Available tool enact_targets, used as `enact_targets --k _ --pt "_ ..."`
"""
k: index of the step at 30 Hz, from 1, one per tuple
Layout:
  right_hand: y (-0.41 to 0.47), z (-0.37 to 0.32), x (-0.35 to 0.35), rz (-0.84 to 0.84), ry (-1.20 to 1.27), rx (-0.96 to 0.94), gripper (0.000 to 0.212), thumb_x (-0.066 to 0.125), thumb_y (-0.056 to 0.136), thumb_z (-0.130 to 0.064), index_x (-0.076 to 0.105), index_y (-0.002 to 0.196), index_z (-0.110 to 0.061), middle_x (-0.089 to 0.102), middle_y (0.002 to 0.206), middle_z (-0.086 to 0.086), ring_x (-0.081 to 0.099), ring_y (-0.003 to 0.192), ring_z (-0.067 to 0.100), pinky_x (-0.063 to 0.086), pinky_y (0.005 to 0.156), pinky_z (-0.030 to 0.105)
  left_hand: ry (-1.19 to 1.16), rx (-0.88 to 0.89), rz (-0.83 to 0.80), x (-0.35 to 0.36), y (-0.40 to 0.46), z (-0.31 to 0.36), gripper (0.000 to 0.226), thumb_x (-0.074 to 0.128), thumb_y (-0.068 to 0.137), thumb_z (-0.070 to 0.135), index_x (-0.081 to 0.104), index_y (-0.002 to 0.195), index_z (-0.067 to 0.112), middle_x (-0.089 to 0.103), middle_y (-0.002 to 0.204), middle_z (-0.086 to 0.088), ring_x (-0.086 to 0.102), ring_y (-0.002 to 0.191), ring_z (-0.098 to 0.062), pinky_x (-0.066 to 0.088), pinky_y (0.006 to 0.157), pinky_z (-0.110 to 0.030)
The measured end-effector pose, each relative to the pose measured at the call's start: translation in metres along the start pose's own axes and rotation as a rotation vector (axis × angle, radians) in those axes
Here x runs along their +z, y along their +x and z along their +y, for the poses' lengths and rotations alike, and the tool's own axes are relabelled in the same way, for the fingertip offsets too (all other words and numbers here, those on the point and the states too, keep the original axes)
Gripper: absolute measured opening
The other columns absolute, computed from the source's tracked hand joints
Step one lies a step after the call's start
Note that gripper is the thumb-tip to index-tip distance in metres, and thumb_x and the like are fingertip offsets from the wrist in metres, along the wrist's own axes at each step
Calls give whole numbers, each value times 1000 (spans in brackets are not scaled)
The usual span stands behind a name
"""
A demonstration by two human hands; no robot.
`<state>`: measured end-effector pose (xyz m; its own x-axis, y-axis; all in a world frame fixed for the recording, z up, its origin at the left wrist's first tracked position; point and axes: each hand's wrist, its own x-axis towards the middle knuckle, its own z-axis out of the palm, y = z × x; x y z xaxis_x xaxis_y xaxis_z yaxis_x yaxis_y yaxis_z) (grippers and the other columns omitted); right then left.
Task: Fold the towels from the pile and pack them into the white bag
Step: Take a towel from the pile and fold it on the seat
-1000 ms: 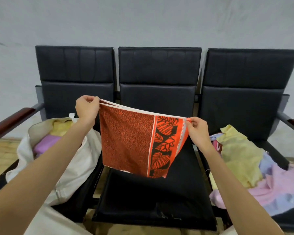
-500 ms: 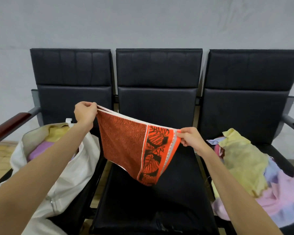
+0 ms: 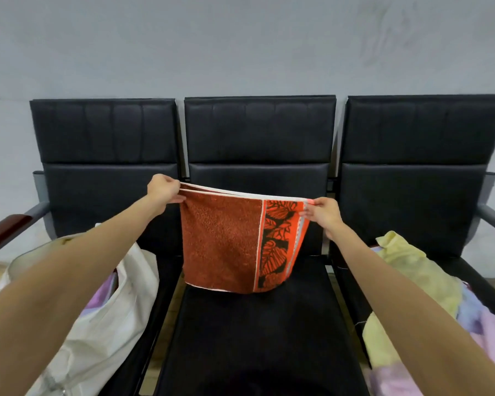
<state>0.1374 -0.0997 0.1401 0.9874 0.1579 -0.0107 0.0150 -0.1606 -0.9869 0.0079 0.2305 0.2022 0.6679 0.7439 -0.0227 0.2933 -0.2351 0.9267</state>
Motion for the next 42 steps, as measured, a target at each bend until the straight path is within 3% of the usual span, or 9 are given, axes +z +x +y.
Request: enact_targets --k 8,13,17,20,22,25,29,36,42 --pt "-1 -13 -11 70 88 -157 22 53 92 5 54 81 -14 63 85 11 66 76 17 56 80 29 -28 126 87 21 0 -3 24 41 96 14 63 103 5 68 98 -16 67 82 -24 57 74 -36" --pt "-57 36 -14 48 38 -134 22 53 91 5 55 81 -14 64 82 7 66 69 5 54 67 18 -94 29 23 18 -41 -68 28 37 93 3 65 99 7 64 91 -8 64 80 -18 55 61 -21" --pt "-114 111 -7 34 -143 -15 28 53 92 3 53 78 -20 64 86 9 65 76 15 56 69 22 -47 -119 -27 14 -83 -161 35 40 83 -4 70 78 12 66 82 -10 65 88 -26 56 82 -33" --pt "-155 174 -1 -35 -349 107 28 58 89 0 54 73 -22 67 88 19 66 79 27 56 78 45 95 -202 -83 13 -130 -226 38 43 87 -2 67 69 20 62 70 -13 58 66 -28 48 58 -20" --pt "-183 202 0 -118 -536 123 15 63 85 -4 63 75 -15 69 86 17 65 81 27 51 80 36 214 -198 -130 11 -166 -255 32 43 90 -2 72 81 8 64 74 -21 60 68 -30 50 58 -25" --pt "-220 224 0 -256 -729 91 11 69 84 -12 71 89 -3 69 89 14 62 85 23 35 70 20 422 -120 -241 -3 -202 -288 25 47 90 -2 71 91 0 64 79 -16 60 60 -5 44 56 -18" --pt "-249 237 -4 -364 -796 89 10 65 86 -11 70 92 -4 68 92 13 62 86 24 31 66 15 678 119 -381 -16 -222 -318 21 50 85 -6 68 82 5 59 107 -17 59 99 -31 38 91 -28" --pt "-261 248 -16 -493 -858 2 13 61 81 1 69 83 -10 65 87 4 53 73 12 36 67 17 1180 103 -337 -9 -236 -322 20 56 87 14 65 101 3 52 116 -19 48 109 -38 43 88 -45" --pt "-253 252 -22 -686 -891 -62 18 64 76 3 73 84 -10 55 88 -3 50 71 10 40 70 19 884 475 -274 30 -261 -324 14 65 69 -4 61 81 1 55 101 -20 53 93 -40 47 77 -49"
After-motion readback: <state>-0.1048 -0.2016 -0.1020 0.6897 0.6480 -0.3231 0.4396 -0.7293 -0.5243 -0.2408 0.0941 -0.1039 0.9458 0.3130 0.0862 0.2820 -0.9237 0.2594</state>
